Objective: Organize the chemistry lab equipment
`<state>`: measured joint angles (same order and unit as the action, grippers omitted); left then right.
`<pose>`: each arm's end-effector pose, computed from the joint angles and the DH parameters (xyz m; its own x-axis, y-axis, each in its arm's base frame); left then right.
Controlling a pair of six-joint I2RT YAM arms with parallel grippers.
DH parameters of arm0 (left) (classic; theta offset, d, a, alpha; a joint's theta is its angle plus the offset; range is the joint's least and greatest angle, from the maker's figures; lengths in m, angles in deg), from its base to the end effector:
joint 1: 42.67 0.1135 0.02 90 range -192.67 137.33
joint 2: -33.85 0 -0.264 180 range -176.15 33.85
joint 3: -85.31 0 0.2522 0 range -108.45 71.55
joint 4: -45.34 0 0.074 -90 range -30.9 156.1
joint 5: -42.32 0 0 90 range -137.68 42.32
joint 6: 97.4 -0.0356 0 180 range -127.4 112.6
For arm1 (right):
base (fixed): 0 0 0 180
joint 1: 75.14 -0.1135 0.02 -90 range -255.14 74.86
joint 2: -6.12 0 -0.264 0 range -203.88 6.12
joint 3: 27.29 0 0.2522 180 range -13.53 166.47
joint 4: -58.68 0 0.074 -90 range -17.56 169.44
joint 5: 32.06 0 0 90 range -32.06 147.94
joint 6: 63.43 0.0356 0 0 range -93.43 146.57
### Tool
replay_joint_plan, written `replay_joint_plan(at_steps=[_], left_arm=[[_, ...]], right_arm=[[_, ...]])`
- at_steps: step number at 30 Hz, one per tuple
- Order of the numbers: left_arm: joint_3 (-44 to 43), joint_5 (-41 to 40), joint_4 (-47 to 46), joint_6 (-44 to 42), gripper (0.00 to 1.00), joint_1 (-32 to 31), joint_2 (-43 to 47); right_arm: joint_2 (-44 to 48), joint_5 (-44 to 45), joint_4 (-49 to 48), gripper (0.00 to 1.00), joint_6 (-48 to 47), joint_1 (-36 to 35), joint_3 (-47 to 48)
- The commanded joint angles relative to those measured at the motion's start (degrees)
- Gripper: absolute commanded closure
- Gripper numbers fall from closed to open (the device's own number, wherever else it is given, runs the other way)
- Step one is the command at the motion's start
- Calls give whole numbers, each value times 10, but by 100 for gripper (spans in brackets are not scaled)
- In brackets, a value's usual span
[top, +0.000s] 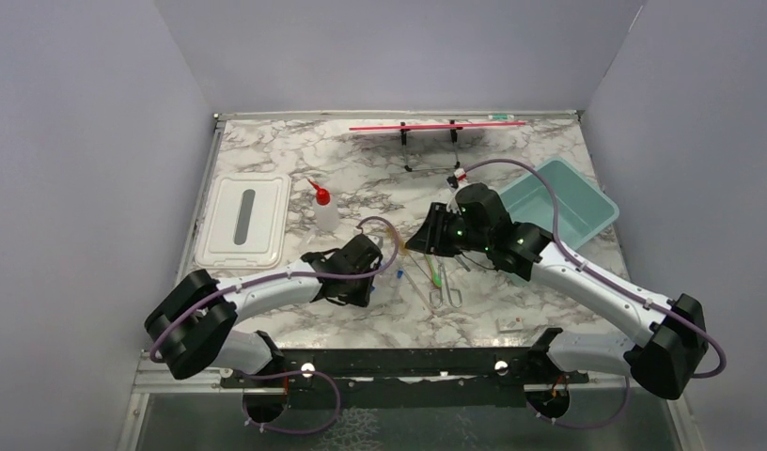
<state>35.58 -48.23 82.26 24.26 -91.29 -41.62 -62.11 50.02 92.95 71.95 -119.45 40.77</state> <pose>0.1531 -0.1733 0.1622 -0.8921 0.2186 -0.3954 0.3280 0.9153 -0.2338 0.1858 0.1882 0.2961 -0.8346 0.1705 -0.5238 -0.2550 0.7233 0.6418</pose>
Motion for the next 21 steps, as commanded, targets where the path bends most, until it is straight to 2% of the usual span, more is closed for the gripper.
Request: replay_joint_plan(at_steps=[1, 5, 9, 15, 21], left_arm=[[-30, -29, -2, -17, 76, -25, -47], [-29, -42, 4, -14, 88, -30, -52], [-38, -38, 5, -33, 95, -32, -17], [-55, -46, -11, -70, 96, -32, 98], [-48, -33, -71, -96, 96, -32, 213]], right_arm=[[22, 39, -17, 63, 19, -5, -12], [38, 53, -17, 63, 28, -5, -22], [49, 52, -20, 63, 27, -5, -30], [61, -8, -39, 60, 4, -5, -42], [69, -96, -93, 43, -2, -5, -36]])
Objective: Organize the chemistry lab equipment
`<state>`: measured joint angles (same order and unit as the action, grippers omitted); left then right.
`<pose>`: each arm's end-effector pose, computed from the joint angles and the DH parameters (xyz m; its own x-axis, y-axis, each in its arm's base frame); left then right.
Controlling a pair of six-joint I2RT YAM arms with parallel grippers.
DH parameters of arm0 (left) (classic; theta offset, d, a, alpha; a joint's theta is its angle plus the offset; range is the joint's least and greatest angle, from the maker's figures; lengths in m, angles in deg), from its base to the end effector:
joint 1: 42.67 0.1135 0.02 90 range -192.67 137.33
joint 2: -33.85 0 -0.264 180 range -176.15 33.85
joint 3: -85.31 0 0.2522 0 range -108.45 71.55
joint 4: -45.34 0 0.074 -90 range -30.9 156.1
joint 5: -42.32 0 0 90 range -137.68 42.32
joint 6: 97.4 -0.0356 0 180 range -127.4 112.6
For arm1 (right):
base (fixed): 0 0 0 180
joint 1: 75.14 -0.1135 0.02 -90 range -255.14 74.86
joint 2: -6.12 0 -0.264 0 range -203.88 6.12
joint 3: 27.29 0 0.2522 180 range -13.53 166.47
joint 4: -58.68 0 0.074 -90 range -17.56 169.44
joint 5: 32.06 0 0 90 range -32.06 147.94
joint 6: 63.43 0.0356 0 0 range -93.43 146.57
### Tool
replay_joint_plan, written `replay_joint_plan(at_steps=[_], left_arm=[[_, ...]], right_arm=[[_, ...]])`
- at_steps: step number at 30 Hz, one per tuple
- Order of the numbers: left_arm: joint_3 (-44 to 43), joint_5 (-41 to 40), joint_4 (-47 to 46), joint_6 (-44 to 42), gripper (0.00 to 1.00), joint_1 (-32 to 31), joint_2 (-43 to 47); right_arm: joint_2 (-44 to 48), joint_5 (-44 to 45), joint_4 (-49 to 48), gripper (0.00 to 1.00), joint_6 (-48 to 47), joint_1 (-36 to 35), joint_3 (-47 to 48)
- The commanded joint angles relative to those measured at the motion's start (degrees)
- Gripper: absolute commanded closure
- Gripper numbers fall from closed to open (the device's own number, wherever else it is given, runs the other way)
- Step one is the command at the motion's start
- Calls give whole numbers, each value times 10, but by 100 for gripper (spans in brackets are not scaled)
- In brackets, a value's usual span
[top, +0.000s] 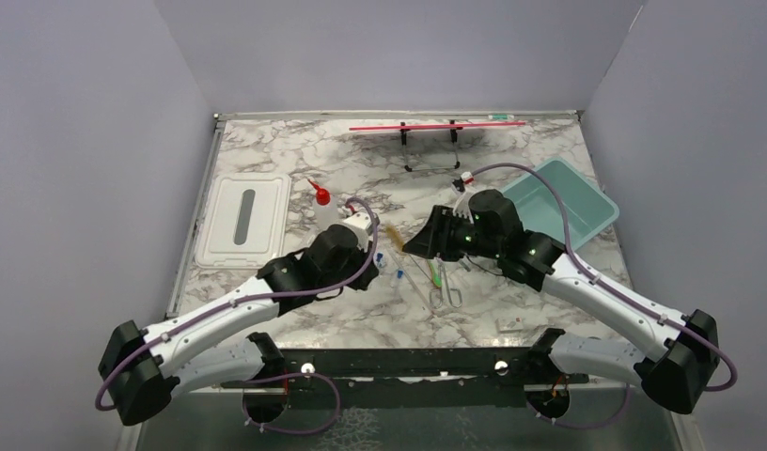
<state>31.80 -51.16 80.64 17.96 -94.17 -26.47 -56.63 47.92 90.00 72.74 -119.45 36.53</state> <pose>0.1392 -0.1716 0.2395 -0.6998 0.1930 -0.6878 0.5018 0.8181 -0.2810 0.1713 0.1759 0.2980 -0.8235 0.1889 -0.5350 -0.2908 0.6691 0.6839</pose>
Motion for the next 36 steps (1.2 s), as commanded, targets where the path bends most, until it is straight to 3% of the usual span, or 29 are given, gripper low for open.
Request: replay_joint_plan(at_steps=[1, 6, 15, 26, 33, 36], left_arm=[[-11, -4, -63, -38, 96, -3, 74], [-27, -3, -79, -69, 96, -3, 101], [-42, 29, -89, -88, 96, -3, 100], [-38, 57, -92, -90, 96, -3, 104], [-39, 54, -88, -93, 96, -3, 107], [-39, 51, -86, -92, 96, -3, 111]], right_arm=[[10, -89, -72, 41, -5, -5, 13], [-32, -118, -78, 36, 8, -5, 57], [-115, -117, -23, 40, 10, -5, 121], [-133, -127, -35, 61, -5, -5, 115], [-143, -151, -34, 63, -11, -5, 116], [-144, -151, -31, 72, -17, -5, 117]])
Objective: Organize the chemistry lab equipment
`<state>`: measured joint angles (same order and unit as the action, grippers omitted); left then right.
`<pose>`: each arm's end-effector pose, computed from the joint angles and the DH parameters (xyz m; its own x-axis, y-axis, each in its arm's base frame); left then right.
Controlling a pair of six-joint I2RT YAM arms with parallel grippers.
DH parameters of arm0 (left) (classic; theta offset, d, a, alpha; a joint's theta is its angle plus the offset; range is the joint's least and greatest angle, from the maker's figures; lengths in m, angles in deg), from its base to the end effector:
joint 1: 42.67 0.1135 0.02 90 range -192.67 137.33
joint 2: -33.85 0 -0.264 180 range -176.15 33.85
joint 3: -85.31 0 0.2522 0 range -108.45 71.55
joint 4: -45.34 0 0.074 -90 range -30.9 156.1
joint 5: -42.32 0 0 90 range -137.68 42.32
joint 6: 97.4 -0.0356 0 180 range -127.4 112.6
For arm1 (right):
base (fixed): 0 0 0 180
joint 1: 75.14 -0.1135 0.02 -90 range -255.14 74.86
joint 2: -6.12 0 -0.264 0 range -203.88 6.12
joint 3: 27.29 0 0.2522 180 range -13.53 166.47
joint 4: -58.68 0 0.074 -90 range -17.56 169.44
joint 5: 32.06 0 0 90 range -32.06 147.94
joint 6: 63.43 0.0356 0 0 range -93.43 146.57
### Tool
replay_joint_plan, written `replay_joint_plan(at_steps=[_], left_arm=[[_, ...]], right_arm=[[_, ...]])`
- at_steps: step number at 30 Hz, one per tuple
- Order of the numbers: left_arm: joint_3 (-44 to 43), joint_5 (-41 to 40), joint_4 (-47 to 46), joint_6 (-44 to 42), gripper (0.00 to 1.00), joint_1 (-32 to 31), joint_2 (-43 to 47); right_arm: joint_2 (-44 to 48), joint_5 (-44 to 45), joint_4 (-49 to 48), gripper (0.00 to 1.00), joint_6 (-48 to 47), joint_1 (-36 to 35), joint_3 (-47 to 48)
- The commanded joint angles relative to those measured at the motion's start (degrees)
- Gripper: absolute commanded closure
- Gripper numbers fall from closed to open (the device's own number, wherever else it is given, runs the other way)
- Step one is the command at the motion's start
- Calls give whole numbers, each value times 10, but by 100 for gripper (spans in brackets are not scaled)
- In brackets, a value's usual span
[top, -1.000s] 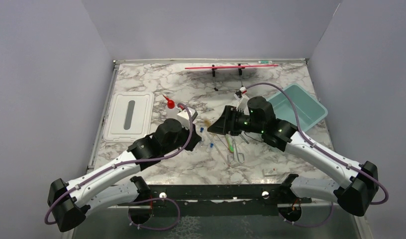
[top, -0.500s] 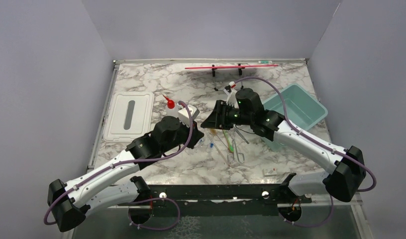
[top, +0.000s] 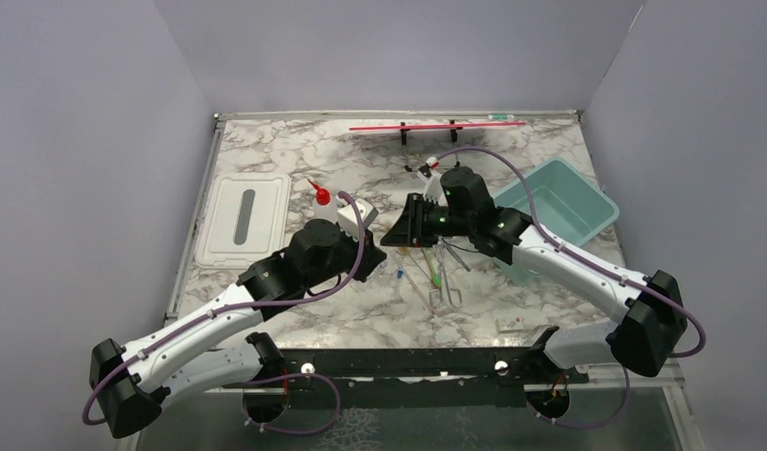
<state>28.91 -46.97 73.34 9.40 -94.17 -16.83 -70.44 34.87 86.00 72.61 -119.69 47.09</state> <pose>0.1273 -0.1608 0.3013 -0.4542 0.1067 -0.8845 0.6878 0.6731 -0.2720 0.2065 0.2229 0.3081 -0.8831 0.0599 -0.4653 -0.3641 0.5377 0.7604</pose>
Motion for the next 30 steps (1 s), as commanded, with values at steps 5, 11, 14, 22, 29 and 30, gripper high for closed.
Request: replay_joint_plan(at_steps=[5, 11, 14, 22, 29, 30], left_arm=[[-16, -36, 4, 9, 67, -3, 30], [-37, -220, 89, 28, 31, -3, 83], [-69, -305, 139, 36, 29, -3, 121], [-232, -422, 245, 40, 29, -3, 156], [-354, -462, 293, 10, 28, -3, 119], [-365, -467, 299, 5, 27, -3, 111]], right_arm=[[-1, 6, 8, 79, -40, -3, 15], [-4, 119, -7, 79, -131, -16, 20], [-22, 190, -25, 79, -179, -42, 28], [-99, 400, -178, 79, -286, -168, 34], [-212, 454, -257, 80, -323, -231, 79], [-226, 458, -267, 80, -329, -236, 85]])
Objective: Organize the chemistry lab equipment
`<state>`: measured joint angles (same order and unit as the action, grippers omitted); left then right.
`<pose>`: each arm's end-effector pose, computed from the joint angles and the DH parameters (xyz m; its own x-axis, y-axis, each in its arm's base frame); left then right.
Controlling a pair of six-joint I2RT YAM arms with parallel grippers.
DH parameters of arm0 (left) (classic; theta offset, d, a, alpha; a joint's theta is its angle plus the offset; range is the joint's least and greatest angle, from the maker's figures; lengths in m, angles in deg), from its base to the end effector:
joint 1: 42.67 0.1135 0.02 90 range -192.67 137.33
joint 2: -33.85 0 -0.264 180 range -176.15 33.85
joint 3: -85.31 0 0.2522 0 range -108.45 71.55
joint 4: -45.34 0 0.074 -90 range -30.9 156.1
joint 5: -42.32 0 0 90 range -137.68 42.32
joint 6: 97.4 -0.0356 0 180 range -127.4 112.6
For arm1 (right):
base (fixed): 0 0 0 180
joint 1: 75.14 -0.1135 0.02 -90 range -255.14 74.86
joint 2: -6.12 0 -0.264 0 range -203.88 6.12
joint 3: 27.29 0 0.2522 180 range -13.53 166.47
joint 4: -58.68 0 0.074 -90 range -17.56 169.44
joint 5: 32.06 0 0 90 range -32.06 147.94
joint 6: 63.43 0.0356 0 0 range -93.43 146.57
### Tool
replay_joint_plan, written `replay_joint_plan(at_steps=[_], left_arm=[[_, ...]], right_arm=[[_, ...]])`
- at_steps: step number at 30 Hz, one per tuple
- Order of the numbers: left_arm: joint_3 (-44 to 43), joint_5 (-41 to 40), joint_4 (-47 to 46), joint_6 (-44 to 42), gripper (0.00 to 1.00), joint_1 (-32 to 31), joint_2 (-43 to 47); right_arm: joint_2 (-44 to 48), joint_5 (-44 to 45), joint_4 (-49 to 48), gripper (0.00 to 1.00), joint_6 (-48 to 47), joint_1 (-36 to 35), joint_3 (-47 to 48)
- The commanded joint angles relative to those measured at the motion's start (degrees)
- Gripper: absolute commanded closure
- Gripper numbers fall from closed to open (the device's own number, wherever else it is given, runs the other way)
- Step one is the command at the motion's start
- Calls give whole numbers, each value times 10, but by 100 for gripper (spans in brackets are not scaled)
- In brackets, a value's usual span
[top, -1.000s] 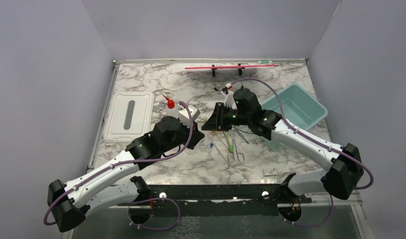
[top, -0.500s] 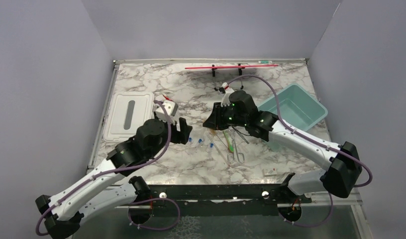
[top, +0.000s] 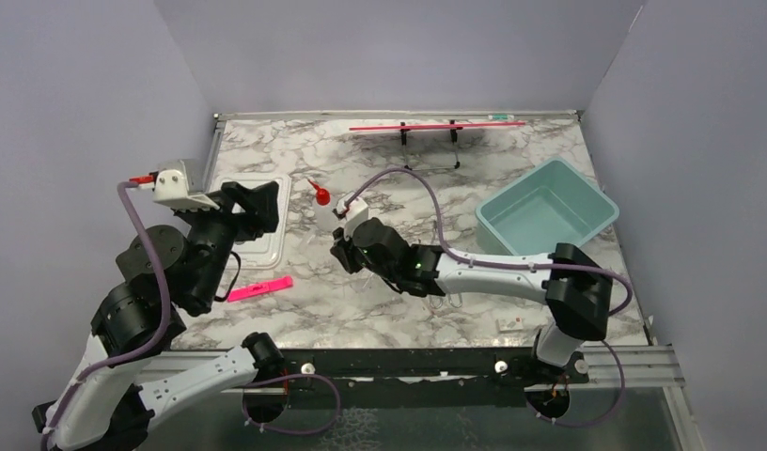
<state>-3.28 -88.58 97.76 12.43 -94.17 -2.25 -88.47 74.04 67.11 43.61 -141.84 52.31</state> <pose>0.0563 -0.0334 0.4692 -0.0617 -0.3343 -0.9404 0.1733 0.9243 -0.3400 0.1610 0.3488 0.2684 -0.3794 -0.1692 -0.9096 -0.7014 0.6938 0.1635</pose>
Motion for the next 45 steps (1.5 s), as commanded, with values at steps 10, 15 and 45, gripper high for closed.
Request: replay_joint_plan(at_steps=[10, 15, 45], left_arm=[[-76, -90, 56, -72, 22, -3, -105], [-81, -97, 55, -72, 21, -3, -122], [-104, -145, 56, -106, 20, -3, -119]], right_arm=[[-123, 69, -122, 81, -96, -18, 64], [-132, 38, -107, 81, -80, -18, 62], [-198, 42, -99, 80, -61, -17, 52]])
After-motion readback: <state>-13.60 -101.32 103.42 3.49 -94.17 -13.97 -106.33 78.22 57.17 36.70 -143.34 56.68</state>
